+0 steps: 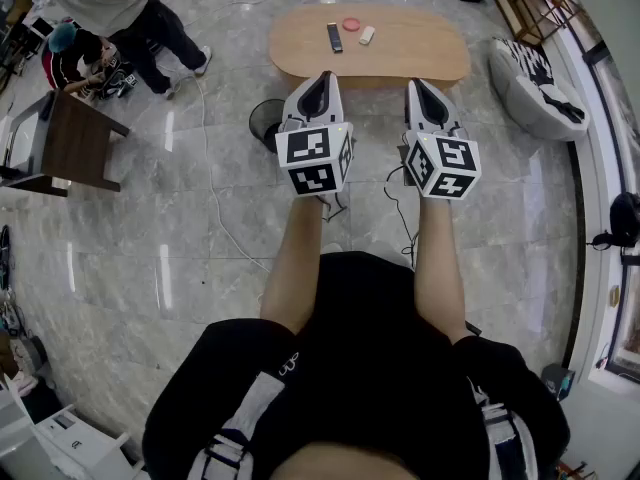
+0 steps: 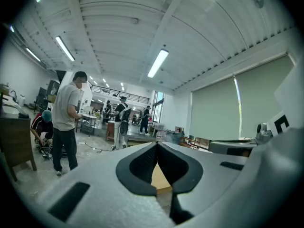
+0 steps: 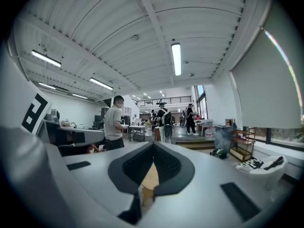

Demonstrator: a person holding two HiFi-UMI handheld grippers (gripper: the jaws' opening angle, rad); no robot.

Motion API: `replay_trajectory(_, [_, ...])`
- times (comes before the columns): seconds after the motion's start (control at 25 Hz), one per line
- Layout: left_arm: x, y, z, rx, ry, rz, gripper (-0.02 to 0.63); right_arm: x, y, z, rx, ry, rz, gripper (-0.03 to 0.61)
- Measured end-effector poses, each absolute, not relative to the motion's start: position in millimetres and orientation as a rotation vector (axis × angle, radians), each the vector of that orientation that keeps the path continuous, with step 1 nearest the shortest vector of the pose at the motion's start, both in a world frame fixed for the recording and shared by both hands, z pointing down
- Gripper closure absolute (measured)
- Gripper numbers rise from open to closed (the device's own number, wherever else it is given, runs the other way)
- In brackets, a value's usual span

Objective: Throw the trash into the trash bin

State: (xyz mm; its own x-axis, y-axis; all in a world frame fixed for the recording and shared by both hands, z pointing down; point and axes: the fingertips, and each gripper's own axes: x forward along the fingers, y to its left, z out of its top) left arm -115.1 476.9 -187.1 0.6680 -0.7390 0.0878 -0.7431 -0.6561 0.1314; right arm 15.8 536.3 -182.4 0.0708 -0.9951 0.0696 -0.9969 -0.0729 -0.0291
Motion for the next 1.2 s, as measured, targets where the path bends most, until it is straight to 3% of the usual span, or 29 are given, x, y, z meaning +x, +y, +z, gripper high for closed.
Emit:
replay_trajectory(0.64, [-133.3,460.7,-166.7,2.625,-1.239,0.041,0.612,47.5,557.8,-176.8,2.439,-2.025,0.174,0.568])
replay_trajectory(1.2, [-101.0,425.1,-206.9,2.703,-1.176,-0.128,0.612,71.5,509.0,-215.3,2.461,-2.108,0.005,0.568])
